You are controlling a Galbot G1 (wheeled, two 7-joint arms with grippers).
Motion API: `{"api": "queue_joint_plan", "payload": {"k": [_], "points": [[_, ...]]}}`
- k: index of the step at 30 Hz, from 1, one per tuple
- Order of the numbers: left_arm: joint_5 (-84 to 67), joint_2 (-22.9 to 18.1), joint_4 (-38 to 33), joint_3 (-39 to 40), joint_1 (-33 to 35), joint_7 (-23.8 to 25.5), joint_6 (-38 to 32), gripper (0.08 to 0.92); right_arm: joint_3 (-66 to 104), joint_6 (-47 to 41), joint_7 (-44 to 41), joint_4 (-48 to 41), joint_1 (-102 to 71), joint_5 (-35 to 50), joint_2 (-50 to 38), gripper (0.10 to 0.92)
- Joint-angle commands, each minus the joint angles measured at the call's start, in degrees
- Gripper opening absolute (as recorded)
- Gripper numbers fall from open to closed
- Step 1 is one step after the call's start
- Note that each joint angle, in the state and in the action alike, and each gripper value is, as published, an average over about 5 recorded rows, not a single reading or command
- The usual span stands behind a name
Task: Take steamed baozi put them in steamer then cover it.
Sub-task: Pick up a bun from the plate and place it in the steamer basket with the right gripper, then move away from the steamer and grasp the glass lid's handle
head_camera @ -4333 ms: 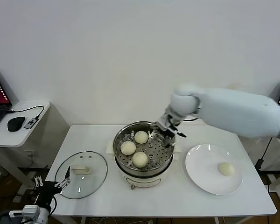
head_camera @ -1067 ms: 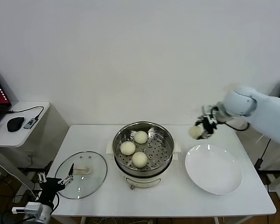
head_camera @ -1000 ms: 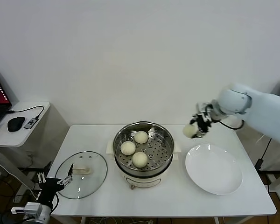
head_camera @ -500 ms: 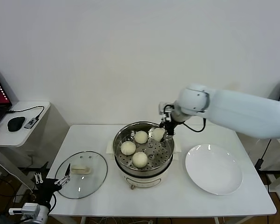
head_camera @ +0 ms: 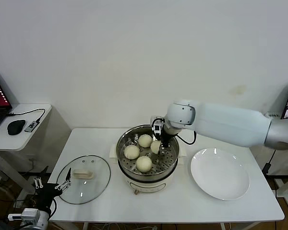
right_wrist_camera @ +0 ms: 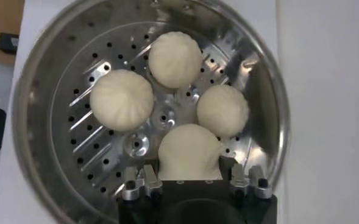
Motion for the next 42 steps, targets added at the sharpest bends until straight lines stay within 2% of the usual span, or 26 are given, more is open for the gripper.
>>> {"api": "queue_joint_plan", "payload": {"k": [1,5,11,15,17,22,25,28,31,35,42], "points": [[0.0,0.0,0.3,-0.1,-0.1,0.0,-0.1,0.823,-0.3,-1.2,1.0,-2.0,-2.9,-1.4,1.8,0.602],[0.0,0.0,0.3,-0.1,-0.1,0.0,-0.1,0.823,0.4,-1.1,1.1,-1.8,-2.7,-1.7,1.5,0.627],[0.0,0.0,0.1,-0.1,-0.1,0.0,-0.1,0.823,3.2,-0.9,0.4,2.2,0.3,-1.3,-2.4,0.779],[-0.3,-0.1,0.2,0.1,-0.2,0.0,-0.2,0.823,5.5,-0.4,2.0,7.9,2.0,-0.6,-8.4,0.818],[-0.4,-0.1,0.4,0.3,-0.3,0.1,-0.3,0.823,7.3,0.3,7.0,11.5,0.8,1.1,-12.2,0.822],[-0.8,0.0,0.8,0.7,-0.8,0.2,-0.3,0.823,16.7,7.5,29.6,20.2,-10.4,8.4,-23.9,0.823],[-0.7,-0.3,0.8,0.6,-0.8,0.2,-0.5,0.823,32.1,16.2,37.9,23.3,-28.6,6.0,-30.1,0.823],[-0.6,-0.5,0.7,0.8,-0.4,0.4,-1.1,0.823,54.2,24.0,41.5,24.2,-53.3,-0.8,-32.1,0.823],[-0.1,-1.0,0.6,1.1,-0.1,0.4,-1.8,0.823,75.4,30.3,41.9,24.3,-75.9,-9.1,-28.7,0.823],[0.1,-1.7,0.5,1.3,-0.1,0.0,-2.5,0.823,99.1,40.4,40.4,24.5,-98.0,-19.1,-16.0,0.823],[2.6,-2.6,1.6,2.2,-0.1,-1.6,-4.1,0.823,120.8,52.9,35.1,23.0,-113.8,-26.5,6.5,0.823]]}}
